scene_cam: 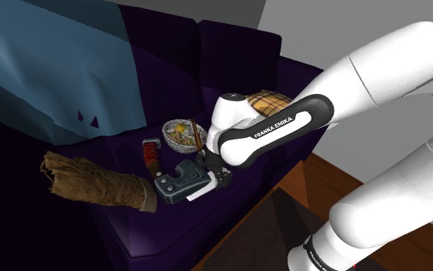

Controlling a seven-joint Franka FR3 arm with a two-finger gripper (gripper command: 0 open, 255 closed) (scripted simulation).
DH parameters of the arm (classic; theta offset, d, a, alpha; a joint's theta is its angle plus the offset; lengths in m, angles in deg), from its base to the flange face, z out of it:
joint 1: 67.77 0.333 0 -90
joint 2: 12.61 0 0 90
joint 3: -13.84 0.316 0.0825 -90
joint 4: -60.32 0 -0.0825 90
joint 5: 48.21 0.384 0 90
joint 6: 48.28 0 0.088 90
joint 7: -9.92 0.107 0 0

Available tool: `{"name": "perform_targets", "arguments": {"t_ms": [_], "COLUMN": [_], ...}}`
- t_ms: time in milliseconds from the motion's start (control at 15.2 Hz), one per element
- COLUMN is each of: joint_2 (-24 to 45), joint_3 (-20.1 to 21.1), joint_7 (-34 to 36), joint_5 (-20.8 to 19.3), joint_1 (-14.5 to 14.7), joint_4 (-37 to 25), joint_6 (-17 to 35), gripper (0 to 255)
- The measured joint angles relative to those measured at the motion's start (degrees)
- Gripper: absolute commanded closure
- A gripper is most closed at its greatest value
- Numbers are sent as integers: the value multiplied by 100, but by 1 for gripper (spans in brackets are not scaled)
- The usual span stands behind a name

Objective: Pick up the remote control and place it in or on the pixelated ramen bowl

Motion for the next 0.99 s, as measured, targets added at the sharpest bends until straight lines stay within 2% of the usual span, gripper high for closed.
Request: {"name": "perform_targets", "arguments": {"t_ms": [66, 726, 990], "joint_2": [0, -1, -267], "joint_3": [0, -1, -64], "joint_7": [0, -1, -153], "joint_5": [0, 1, 196], "joint_1": [0, 0, 58], "joint_4": [0, 3, -63], "joint_6": [0, -1, -304], "gripper": [255, 255, 255]}}
